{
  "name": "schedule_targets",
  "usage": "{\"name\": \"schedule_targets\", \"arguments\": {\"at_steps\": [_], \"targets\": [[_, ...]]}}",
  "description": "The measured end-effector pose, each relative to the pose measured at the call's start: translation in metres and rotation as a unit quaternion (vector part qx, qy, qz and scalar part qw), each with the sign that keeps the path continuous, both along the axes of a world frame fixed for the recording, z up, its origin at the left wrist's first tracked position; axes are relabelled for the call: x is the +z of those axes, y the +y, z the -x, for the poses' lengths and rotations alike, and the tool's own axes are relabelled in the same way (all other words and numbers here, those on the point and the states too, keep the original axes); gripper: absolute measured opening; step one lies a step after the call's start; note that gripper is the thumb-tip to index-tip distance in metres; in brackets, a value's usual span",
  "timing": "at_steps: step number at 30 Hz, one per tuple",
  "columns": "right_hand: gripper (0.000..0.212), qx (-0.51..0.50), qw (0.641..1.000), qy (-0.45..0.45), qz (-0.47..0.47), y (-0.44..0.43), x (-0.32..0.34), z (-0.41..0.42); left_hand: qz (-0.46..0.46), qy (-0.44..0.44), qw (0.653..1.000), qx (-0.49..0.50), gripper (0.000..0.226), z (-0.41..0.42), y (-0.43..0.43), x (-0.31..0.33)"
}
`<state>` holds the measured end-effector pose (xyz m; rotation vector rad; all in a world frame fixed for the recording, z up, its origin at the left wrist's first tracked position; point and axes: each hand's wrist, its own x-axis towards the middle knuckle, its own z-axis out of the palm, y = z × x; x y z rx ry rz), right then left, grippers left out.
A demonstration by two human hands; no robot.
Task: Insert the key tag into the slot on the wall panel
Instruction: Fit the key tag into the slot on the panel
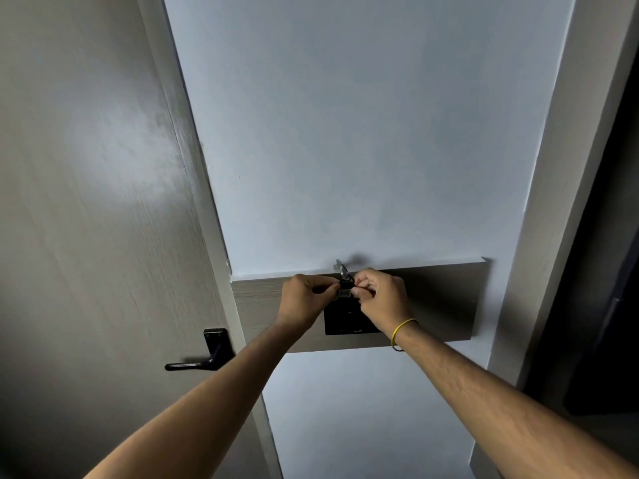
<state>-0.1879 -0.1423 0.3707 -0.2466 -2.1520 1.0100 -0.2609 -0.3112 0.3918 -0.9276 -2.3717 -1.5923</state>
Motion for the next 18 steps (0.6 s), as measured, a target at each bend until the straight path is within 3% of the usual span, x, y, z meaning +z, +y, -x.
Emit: {"name": "schedule_targets", "arguments": {"at_steps": [5, 10, 18], "targets": [[0.016, -0.008, 1.0, -0.008, 0.005, 0.007, -0.004, -0.002, 0.003, 0.025, 1.0, 0.009, 0.012, -0.008, 0.008, -0.003], [0.017, -0.01, 1.0, -0.021, -0.005, 0.011, -0.013, -0.007, 0.081, 0.069, 0.994, 0.001, 0.013, -0.008, 0.013, -0.006], [0.013, -0.01, 0.997, -0.012, -0.072, -0.003, -0.023, -0.007, 0.071, 0.062, 0.995, 0.03, 0.015, -0.001, 0.007, -0.022]]}}
